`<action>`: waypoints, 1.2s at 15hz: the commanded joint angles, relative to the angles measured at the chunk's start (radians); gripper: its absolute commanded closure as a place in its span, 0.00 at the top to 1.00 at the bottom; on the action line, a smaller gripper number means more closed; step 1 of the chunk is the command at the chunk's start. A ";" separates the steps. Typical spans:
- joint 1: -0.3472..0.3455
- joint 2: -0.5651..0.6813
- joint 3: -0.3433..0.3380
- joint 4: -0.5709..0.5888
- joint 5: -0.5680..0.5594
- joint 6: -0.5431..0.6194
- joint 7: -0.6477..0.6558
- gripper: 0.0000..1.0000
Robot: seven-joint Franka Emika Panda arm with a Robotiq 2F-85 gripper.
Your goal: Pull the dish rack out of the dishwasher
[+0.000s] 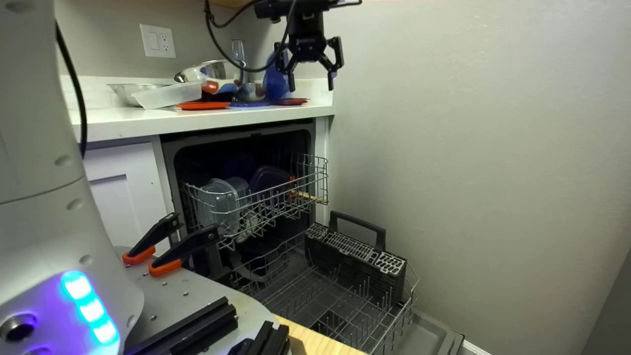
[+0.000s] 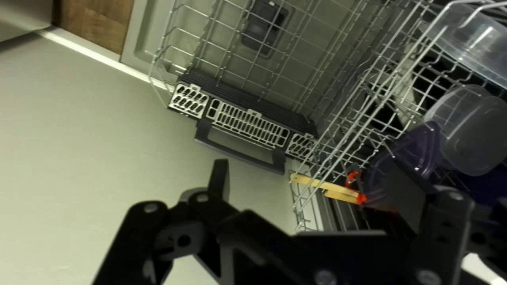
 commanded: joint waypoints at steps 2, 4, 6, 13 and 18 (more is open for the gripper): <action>0.069 0.236 0.035 0.156 0.298 0.013 -0.127 1.00; 0.053 0.325 0.076 0.229 0.407 -0.001 -0.166 1.00; 0.024 0.400 0.119 0.299 0.497 -0.018 -0.198 1.00; -0.062 0.661 0.233 0.513 0.579 0.021 -0.162 1.00; -0.102 0.829 0.287 0.653 0.568 0.059 -0.154 1.00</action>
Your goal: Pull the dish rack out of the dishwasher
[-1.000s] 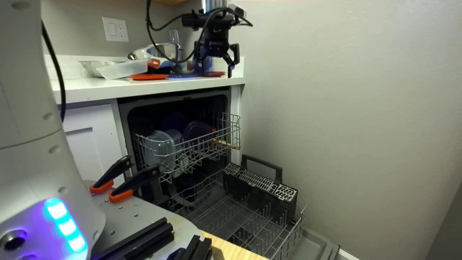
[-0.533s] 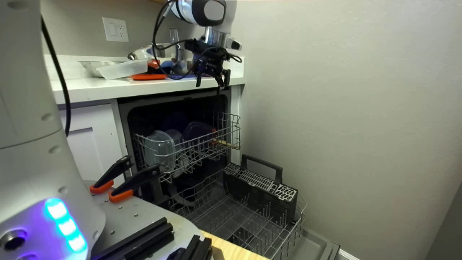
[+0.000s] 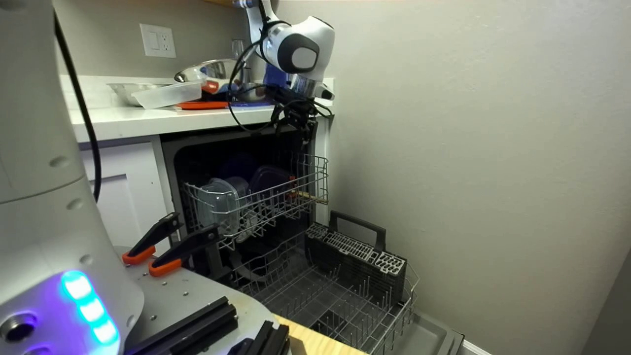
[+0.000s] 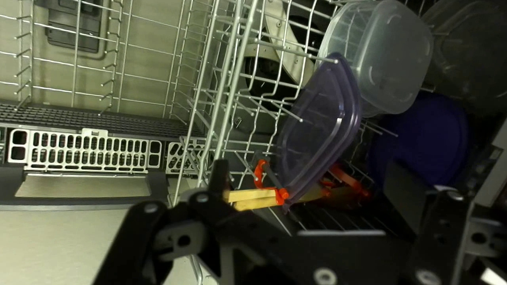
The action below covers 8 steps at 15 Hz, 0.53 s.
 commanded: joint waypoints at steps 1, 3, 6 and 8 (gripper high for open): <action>-0.033 0.124 0.044 0.106 0.004 0.053 0.009 1.00; -0.036 0.181 0.049 0.151 -0.014 0.076 0.024 1.00; -0.035 0.250 0.046 0.209 -0.039 0.086 0.053 1.00; -0.036 0.292 0.045 0.244 -0.052 0.085 0.071 1.00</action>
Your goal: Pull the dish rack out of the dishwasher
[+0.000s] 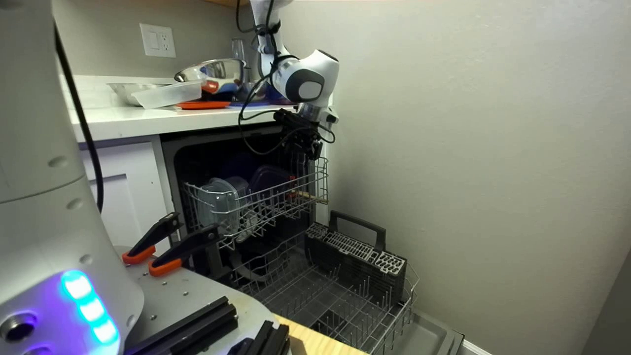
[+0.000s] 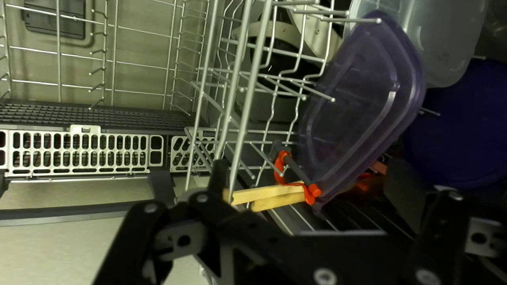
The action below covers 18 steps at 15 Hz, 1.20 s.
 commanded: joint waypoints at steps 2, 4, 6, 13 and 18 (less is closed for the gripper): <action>-0.020 0.096 0.017 0.085 -0.051 0.013 0.066 1.00; -0.013 0.129 0.005 0.113 -0.075 0.015 0.097 1.00; 0.000 0.160 -0.016 0.139 -0.109 0.019 0.138 1.00; 0.024 0.219 -0.073 0.182 -0.212 0.009 0.255 1.00; 0.039 0.205 -0.128 0.160 -0.271 0.008 0.303 1.00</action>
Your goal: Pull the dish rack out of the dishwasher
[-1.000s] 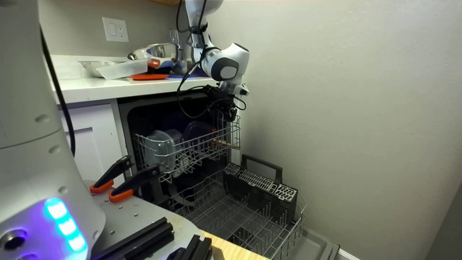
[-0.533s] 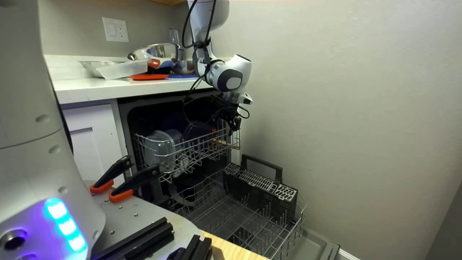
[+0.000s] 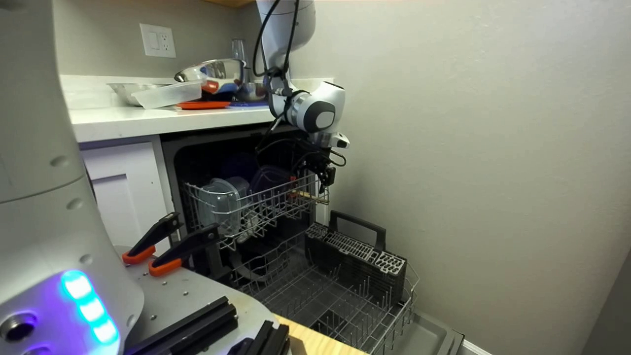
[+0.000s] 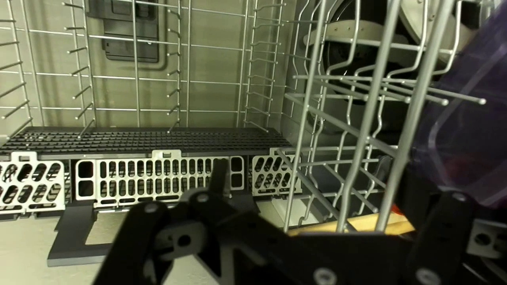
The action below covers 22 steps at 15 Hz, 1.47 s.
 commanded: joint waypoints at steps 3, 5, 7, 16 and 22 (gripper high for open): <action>0.016 -0.027 -0.083 -0.046 -0.080 0.007 0.081 1.00; 0.018 -0.028 -0.111 -0.055 -0.097 0.007 0.099 1.00; 0.018 -0.026 -0.137 -0.065 -0.112 0.008 0.115 1.00; 0.020 -0.024 -0.222 -0.101 -0.162 0.003 0.171 1.00; 0.005 -0.071 -0.276 -0.165 -0.176 0.010 0.193 1.00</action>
